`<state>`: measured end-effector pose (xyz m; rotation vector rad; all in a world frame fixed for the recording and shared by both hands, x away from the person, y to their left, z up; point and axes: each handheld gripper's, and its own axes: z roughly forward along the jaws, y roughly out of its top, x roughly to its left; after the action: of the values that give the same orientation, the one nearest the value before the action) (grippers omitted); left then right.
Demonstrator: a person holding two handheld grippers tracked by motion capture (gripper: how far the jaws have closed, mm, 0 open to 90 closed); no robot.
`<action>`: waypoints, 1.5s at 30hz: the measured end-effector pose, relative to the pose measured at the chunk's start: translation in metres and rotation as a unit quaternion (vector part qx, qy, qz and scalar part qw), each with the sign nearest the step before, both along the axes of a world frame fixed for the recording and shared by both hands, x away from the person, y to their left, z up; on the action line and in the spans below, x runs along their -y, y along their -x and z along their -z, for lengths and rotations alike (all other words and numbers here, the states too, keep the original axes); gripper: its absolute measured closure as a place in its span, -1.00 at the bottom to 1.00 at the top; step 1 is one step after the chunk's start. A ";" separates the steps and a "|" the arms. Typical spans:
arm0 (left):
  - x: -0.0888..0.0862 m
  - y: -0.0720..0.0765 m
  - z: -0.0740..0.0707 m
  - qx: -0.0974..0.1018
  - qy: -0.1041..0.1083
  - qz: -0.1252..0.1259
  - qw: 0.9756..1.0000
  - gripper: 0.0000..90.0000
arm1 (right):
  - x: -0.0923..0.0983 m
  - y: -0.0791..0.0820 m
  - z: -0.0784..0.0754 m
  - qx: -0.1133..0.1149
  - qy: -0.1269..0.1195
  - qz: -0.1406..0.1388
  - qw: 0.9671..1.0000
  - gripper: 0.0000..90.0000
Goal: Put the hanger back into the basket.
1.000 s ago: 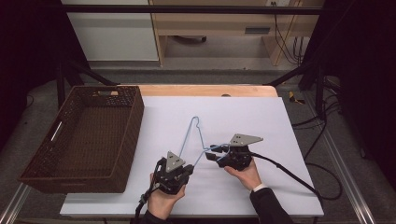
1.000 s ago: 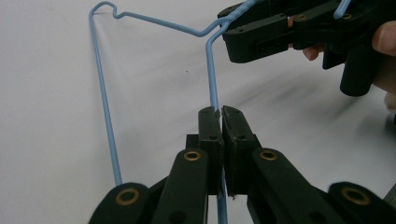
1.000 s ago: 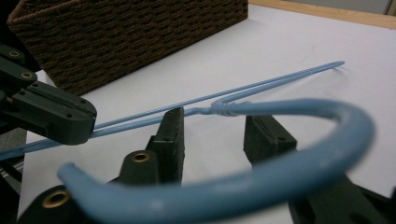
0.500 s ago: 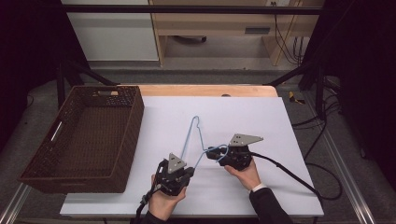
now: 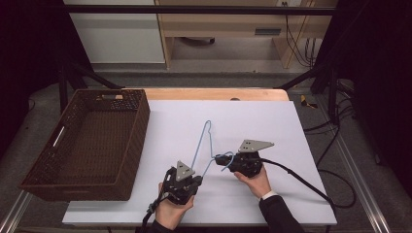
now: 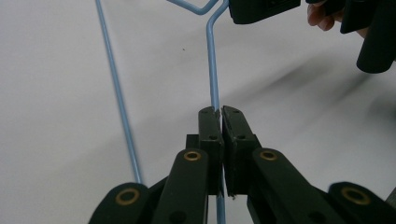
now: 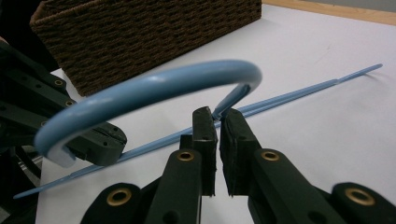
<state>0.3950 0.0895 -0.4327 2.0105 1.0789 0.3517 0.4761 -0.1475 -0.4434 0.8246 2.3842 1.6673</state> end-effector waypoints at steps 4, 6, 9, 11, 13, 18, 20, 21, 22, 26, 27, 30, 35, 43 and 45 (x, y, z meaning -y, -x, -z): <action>0.000 0.000 0.000 0.000 -0.002 0.003 1.000 0.94 | 0.000 0.000 0.000 -0.002 0.001 0.000 1.000 0.90; 0.000 -0.001 0.000 0.000 -0.001 0.004 1.000 0.93 | 0.000 0.000 0.000 -0.002 0.002 0.000 1.000 0.91; -0.002 -0.002 -0.001 0.004 0.003 0.004 1.000 0.77 | 0.000 0.001 0.000 -0.003 -0.001 -0.002 1.000 0.91; -0.004 -0.002 -0.004 0.007 0.002 0.006 1.000 0.69 | 0.000 0.001 0.000 -0.003 -0.001 -0.003 1.000 0.91; -0.005 -0.003 -0.008 0.013 0.003 0.005 1.000 0.52 | 0.000 0.001 0.000 -0.003 -0.001 -0.002 1.000 0.91; -0.001 -0.008 -0.016 0.011 -0.035 0.022 0.999 0.09 | 0.000 0.001 0.000 -0.002 -0.001 -0.001 1.000 0.91; 0.003 -0.011 -0.015 0.007 -0.051 0.030 0.998 0.01 | 0.000 0.001 -0.001 -0.001 0.000 -0.001 1.000 0.91; 0.006 -0.013 -0.014 0.002 -0.059 0.034 0.998 -0.01 | 0.000 0.001 -0.001 -0.001 0.000 0.000 1.000 0.91; 0.008 -0.014 -0.012 -0.001 -0.066 0.036 0.997 -0.01 | 0.000 0.001 -0.001 -0.001 0.000 0.000 1.000 0.91; 0.015 -0.019 -0.005 -0.017 -0.084 0.038 0.996 0.07 | 0.000 0.002 -0.002 -0.001 0.001 0.001 1.000 0.91; 0.016 -0.020 -0.004 -0.021 -0.093 0.040 0.995 0.11 | 0.000 0.002 -0.002 0.000 0.001 0.001 1.000 0.91; 0.021 -0.020 -0.001 -0.025 -0.101 0.038 0.994 0.26 | 0.000 0.002 -0.002 -0.001 0.001 0.002 1.000 0.91; 0.022 -0.019 0.000 -0.020 -0.107 0.033 0.994 0.57 | 0.001 0.003 -0.003 0.000 0.001 0.003 1.000 0.91; 0.026 -0.017 0.001 -0.016 -0.102 0.016 0.995 0.89 | 0.002 0.003 -0.004 0.003 0.002 0.005 1.000 0.91; 0.027 -0.016 -0.001 -0.008 -0.107 0.005 0.994 0.92 | 0.002 0.004 -0.005 0.007 0.004 0.007 1.000 0.91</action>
<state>0.4114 0.0627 -0.4317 2.2091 1.0776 0.4639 0.4720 -0.1497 -0.4379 0.8234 2.3678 1.6529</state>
